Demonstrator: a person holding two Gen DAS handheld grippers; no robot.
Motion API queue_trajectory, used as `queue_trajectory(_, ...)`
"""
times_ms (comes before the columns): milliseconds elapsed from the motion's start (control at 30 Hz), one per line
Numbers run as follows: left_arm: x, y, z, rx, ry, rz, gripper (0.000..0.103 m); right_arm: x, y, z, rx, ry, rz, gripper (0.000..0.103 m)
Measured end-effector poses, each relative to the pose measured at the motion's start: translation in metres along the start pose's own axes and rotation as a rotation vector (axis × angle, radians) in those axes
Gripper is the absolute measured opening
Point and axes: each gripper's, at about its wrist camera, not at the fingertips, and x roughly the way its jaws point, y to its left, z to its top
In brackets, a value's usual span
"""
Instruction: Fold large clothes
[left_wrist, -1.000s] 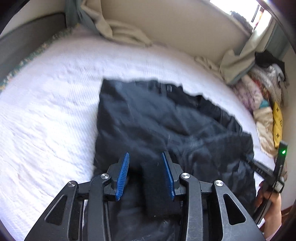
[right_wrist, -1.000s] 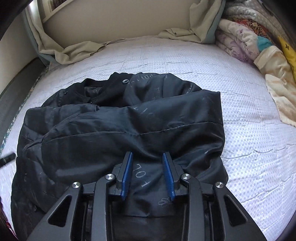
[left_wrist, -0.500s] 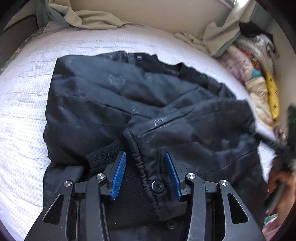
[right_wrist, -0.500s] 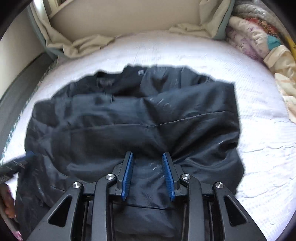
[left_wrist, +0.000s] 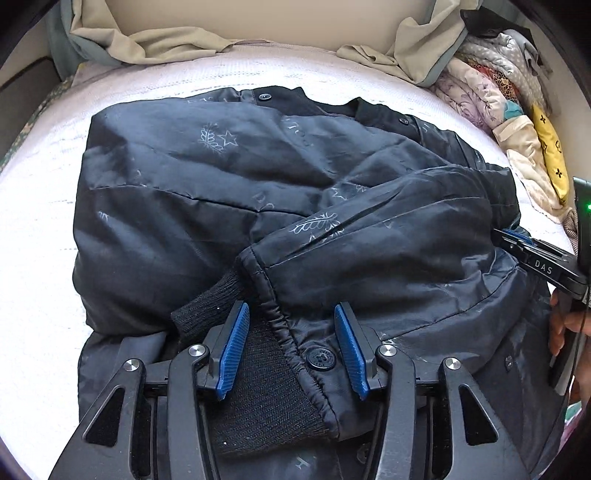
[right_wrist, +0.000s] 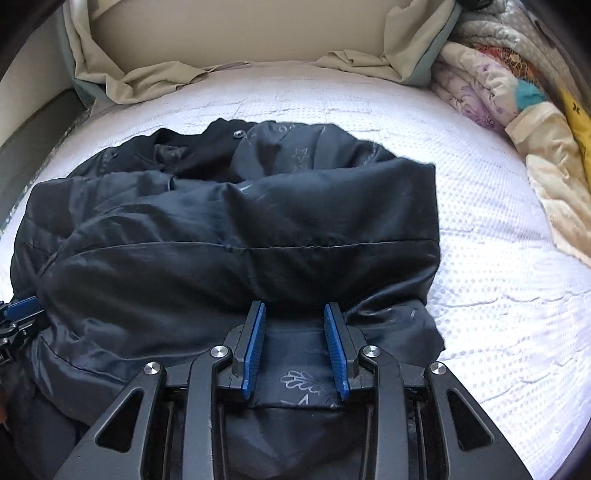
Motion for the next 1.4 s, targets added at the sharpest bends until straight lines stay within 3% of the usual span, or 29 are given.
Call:
queue_trajectory(367, 0.006, -0.003, -0.007, 0.024, -0.039, 0.019, 0.055, 0.012, 0.005, -0.008, -0.032, -0.069, -0.028, 0.028)
queue_trajectory(633, 0.004, -0.008, -0.006, 0.021, -0.046, 0.047, 0.055, 0.012, 0.007, -0.005, -0.014, -0.064, -0.039, 0.028)
queue_trajectory(767, -0.001, -0.008, -0.003, 0.012, -0.034, 0.028, 0.063, 0.000, 0.002, 0.003, 0.036, -0.037, -0.007, 0.030)
queue_trajectory(900, -0.006, -0.012, 0.000, 0.005, -0.025, 0.022, 0.076, -0.035, 0.001, 0.010, 0.070, -0.072, 0.045, 0.050)
queue_trajectory(1100, -0.019, -0.018, 0.000, 0.018, -0.035, 0.073, 0.085, -0.078, -0.005, 0.010, 0.088, -0.138, 0.097, 0.051)
queue_trajectory(1233, -0.017, -0.017, -0.006, 0.037, -0.026, 0.118, 0.085, -0.067, -0.006, -0.005, 0.110, -0.051, 0.169, 0.051)
queue_trajectory(1400, -0.003, -0.007, -0.010, 0.008, -0.008, 0.123, 0.092, -0.036, 0.004, -0.025, 0.019, -0.008, 0.101, 0.051)
